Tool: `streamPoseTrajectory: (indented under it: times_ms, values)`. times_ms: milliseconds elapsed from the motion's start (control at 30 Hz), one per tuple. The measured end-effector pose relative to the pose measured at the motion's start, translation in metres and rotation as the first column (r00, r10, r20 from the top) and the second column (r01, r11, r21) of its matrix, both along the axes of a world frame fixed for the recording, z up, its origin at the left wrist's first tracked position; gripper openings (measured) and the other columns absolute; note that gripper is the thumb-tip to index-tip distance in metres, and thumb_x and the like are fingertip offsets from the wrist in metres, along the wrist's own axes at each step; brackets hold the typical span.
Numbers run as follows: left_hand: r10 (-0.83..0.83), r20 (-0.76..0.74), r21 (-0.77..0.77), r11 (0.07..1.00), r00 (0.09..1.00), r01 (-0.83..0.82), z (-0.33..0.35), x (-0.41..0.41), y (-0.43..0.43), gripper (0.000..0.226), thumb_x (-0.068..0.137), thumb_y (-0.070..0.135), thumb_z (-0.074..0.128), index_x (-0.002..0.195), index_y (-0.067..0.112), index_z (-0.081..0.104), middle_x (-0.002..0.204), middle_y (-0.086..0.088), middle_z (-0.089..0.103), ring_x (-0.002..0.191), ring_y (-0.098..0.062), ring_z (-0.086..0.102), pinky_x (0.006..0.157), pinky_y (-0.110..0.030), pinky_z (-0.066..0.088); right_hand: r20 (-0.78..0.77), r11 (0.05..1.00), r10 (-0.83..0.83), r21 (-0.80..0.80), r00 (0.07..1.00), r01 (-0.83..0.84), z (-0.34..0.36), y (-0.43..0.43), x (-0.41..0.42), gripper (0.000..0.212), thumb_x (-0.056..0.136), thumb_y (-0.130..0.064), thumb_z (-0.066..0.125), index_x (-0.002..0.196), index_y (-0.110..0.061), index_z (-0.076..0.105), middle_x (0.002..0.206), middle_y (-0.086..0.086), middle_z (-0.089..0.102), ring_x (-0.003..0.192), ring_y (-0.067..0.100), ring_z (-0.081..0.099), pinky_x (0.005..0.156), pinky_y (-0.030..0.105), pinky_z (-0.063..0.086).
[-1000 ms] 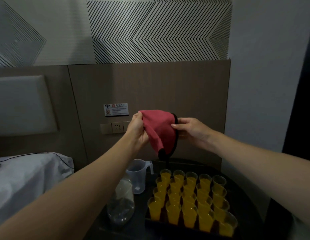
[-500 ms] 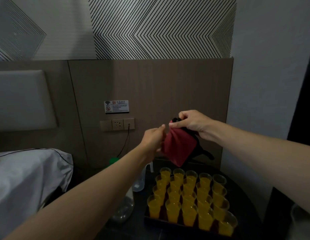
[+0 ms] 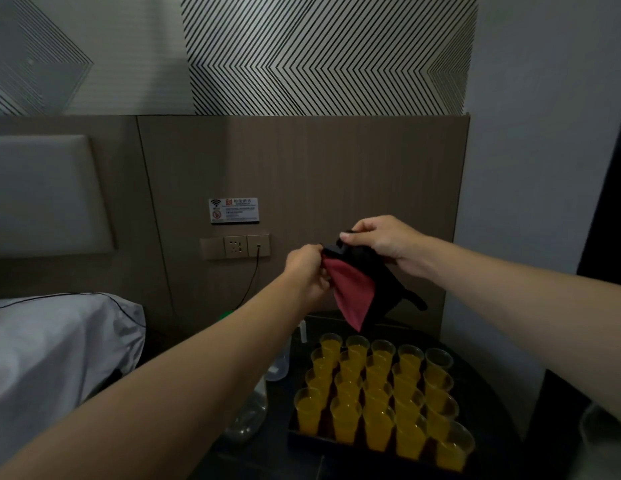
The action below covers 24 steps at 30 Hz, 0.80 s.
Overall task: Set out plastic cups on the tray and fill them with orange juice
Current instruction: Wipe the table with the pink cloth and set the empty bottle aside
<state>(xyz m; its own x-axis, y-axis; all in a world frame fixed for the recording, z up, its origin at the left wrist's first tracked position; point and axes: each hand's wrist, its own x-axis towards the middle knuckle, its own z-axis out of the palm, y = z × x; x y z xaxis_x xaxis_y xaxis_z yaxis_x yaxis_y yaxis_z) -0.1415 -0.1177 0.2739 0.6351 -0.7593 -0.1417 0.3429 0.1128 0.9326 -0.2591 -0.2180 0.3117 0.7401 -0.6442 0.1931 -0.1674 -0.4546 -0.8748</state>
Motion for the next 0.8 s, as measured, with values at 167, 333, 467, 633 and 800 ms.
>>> streamPoseTrajectory:
  times_ms: [167,333,467,633,800]
  values:
    - [0.065,-0.103,0.032,0.998,0.993,-0.062,0.011,0.023,0.008,0.028,0.105,0.025,0.049,0.122,0.003,0.05,0.116,-0.02,0.063,0.102,-0.035,0.064,0.088,-0.051,0.052,0.136,0.983,-0.138,0.141,0.981,0.119,0.01,-0.014,-0.003,0.021,0.1,-0.034,0.063,0.09,-0.016,0.063,0.093,0.005,0.066,0.088,0.018,0.063,0.069,0.029,0.048]
    - [0.024,0.036,0.194,0.981,0.999,-0.031,0.018,0.041,0.019,0.03,0.1,0.011,0.058,0.129,0.002,0.053,0.098,-0.013,0.059,0.088,-0.026,0.058,0.09,-0.038,0.051,0.18,0.97,-0.199,0.178,0.963,0.168,0.018,-0.035,-0.016,0.022,0.097,-0.034,0.067,0.097,-0.012,0.068,0.096,0.005,0.069,0.097,0.021,0.065,0.078,0.032,0.05]
    - [0.091,0.022,0.158,0.983,0.996,-0.094,0.022,0.052,0.025,0.032,0.094,0.007,0.067,0.122,-0.002,0.055,0.104,-0.016,0.063,0.086,-0.028,0.067,0.076,-0.033,0.062,0.252,0.94,-0.273,0.273,0.928,0.203,0.022,-0.044,-0.026,0.017,0.095,-0.029,0.072,0.093,-0.012,0.068,0.1,0.004,0.071,0.098,0.02,0.067,0.073,0.03,0.05]
    - [0.215,-0.017,0.019,0.977,0.977,-0.214,0.024,0.063,0.028,0.04,0.094,0.001,0.066,0.131,0.0,0.054,0.13,-0.021,0.063,0.107,-0.032,0.07,0.071,-0.028,0.063,0.309,0.936,-0.265,0.31,0.914,0.167,0.026,-0.046,-0.036,0.009,0.097,-0.02,0.068,0.092,-0.013,0.067,0.095,0.004,0.07,0.09,0.018,0.066,0.078,0.031,0.053]
    - [0.274,0.246,-0.062,0.962,0.93,-0.268,0.036,0.053,0.037,0.015,0.105,0.004,0.048,0.113,0.011,0.059,0.123,-0.018,0.058,0.107,-0.032,0.06,0.086,-0.051,0.058,0.395,0.967,-0.213,0.213,0.894,0.136,0.034,-0.049,-0.046,0.019,0.096,-0.027,0.069,0.079,-0.023,0.061,0.082,-0.005,0.066,0.082,0.014,0.062,0.077,0.028,0.048]
